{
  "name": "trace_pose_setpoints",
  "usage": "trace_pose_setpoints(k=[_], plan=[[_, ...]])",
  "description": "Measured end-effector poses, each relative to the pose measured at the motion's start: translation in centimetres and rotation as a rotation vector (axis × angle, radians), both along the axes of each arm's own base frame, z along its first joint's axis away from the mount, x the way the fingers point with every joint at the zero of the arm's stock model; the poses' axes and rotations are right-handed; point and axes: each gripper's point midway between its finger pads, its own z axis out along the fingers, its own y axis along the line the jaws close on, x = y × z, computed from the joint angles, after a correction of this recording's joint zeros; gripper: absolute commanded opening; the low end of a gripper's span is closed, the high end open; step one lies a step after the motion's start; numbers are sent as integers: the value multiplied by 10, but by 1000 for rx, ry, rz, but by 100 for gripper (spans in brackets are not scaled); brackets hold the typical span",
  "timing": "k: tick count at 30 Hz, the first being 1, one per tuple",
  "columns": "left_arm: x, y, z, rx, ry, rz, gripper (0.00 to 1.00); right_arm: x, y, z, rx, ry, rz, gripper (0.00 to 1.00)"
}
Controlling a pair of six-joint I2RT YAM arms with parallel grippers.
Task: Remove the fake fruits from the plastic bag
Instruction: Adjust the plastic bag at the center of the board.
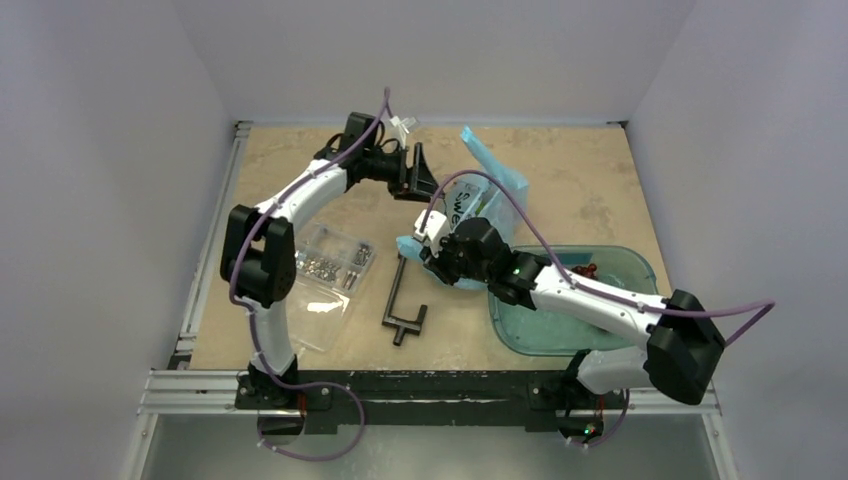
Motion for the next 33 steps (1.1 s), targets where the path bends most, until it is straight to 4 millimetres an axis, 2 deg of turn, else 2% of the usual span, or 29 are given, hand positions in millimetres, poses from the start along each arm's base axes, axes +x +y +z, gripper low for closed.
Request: trace_pose_setpoints(k=[4,8,12,16,19,23,25,27,30,32,33], plan=[[-25,-27,-9,14,12,-90,71,-14,-8,-11,6,33,-8,42],[-49,-48,-13,36,2,-169,65,-28,-17,-14,56,72,-26,52],[-60,-58,-15,46,-9,-206,54,-42,-20,-5,171,114,-45,56],[-63,-64,-22,58,-12,-223,51,-52,-22,-1,256,169,-73,64],[-67,-67,-28,79,-7,-233,47,-57,-21,3,331,232,-110,63],[-76,-77,-35,97,-5,-266,40,-63,-18,9,418,301,-140,41],[-80,-81,-38,101,-2,-280,38,-67,-18,6,451,338,-152,40],[-83,-83,-41,104,5,-287,32,-72,-19,-7,480,391,-174,40],[-83,-84,-45,108,17,-287,1,-81,-25,-38,493,476,-221,41],[-84,-84,-46,111,23,-288,0,-86,-28,-54,483,520,-249,42],[-83,-83,-47,113,20,-288,0,-87,-30,-62,470,544,-267,47]])
